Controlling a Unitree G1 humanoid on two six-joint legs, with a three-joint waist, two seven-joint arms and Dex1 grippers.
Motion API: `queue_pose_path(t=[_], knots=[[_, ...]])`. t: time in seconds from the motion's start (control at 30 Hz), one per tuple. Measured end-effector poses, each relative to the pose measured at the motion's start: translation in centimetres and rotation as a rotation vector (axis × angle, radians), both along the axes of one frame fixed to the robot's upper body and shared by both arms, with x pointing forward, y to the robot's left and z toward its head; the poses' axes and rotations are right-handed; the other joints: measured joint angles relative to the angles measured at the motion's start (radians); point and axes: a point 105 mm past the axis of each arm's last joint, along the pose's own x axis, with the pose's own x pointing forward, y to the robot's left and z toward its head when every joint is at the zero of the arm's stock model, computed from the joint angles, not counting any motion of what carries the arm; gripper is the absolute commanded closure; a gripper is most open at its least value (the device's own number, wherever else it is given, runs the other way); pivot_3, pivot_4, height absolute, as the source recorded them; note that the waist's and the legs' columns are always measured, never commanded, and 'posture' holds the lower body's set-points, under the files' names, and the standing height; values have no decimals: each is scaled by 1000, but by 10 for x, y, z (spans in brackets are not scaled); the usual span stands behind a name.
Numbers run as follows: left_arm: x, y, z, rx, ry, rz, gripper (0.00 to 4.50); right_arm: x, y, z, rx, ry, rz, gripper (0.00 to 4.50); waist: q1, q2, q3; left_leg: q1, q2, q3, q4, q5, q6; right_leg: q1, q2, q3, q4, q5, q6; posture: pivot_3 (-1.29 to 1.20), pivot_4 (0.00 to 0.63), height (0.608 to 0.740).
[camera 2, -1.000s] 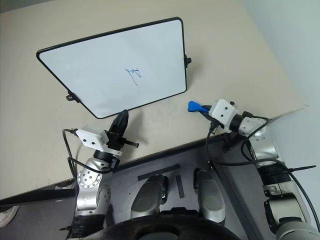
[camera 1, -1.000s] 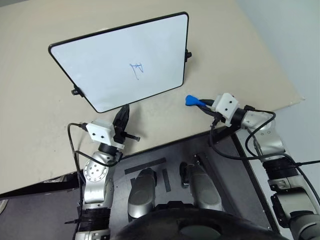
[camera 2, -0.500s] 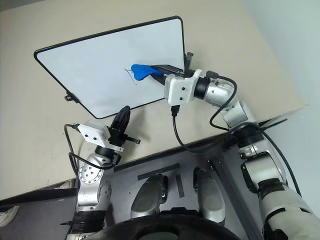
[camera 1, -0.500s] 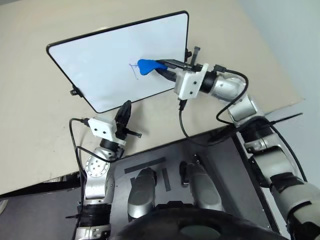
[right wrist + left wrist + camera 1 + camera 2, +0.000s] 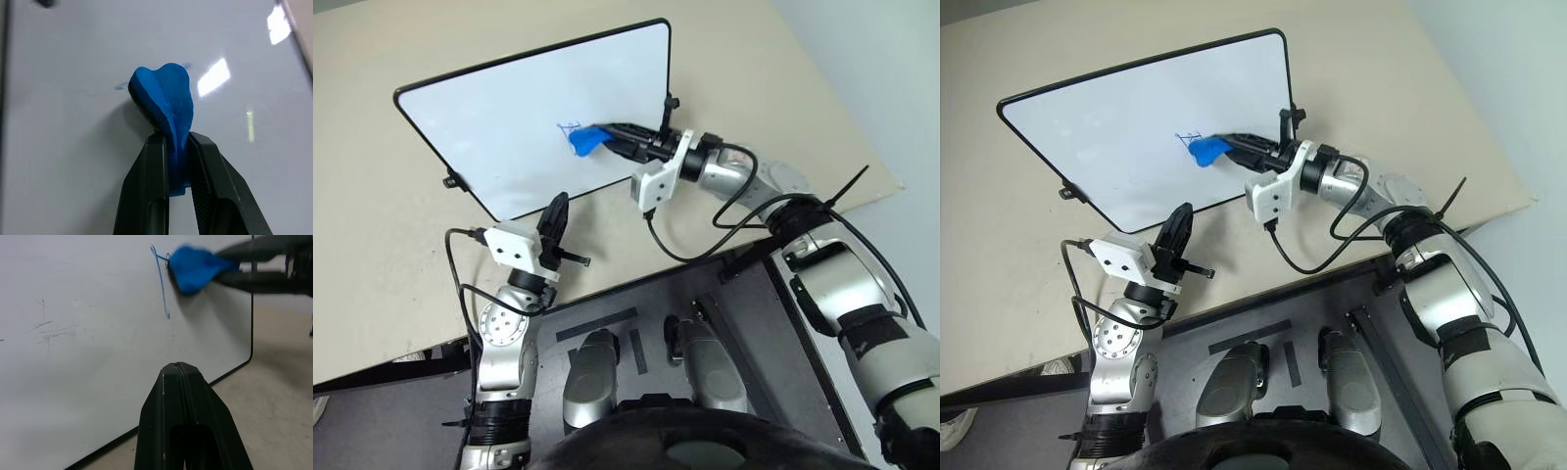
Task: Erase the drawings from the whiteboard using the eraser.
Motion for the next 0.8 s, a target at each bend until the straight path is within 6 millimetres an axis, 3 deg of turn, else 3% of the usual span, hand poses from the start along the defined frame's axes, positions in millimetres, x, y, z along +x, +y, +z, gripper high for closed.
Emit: queue_pose_path(t=[0.2, 0.5, 0.67, 0.8], knots=[[2, -1, 3, 0, -8, -5, 4500, 0, 9, 3, -6, -64, 14, 4178, -1, 0, 0, 0, 0, 0, 0, 0, 0, -2, 0, 0, 0, 1, 0, 0, 150, 740], [3, -3, 5, 2, -12, -14, 4500, -5, 21, 42, 97, -188, 55, 4178, -1, 0, 0, -2, 0, 0, 0, 0, 0, -4, 0, 0, -2, 1, 0, 0, 150, 740], [5, -2, 3, 1, -12, -18, 4500, -7, 25, 40, 98, -169, 65, 4178, -3, 0, 0, -2, 0, 0, -1, -1, -1, -5, 0, 0, -2, 0, 0, 0, 150, 740], [5, -2, 0, 2, -9, -25, 4500, -9, 33, 16, 50, -91, 71, 4178, -3, 0, 0, -2, 0, 0, -1, -1, -1, -5, 1, 0, -1, 1, -1, 0, 150, 740]])
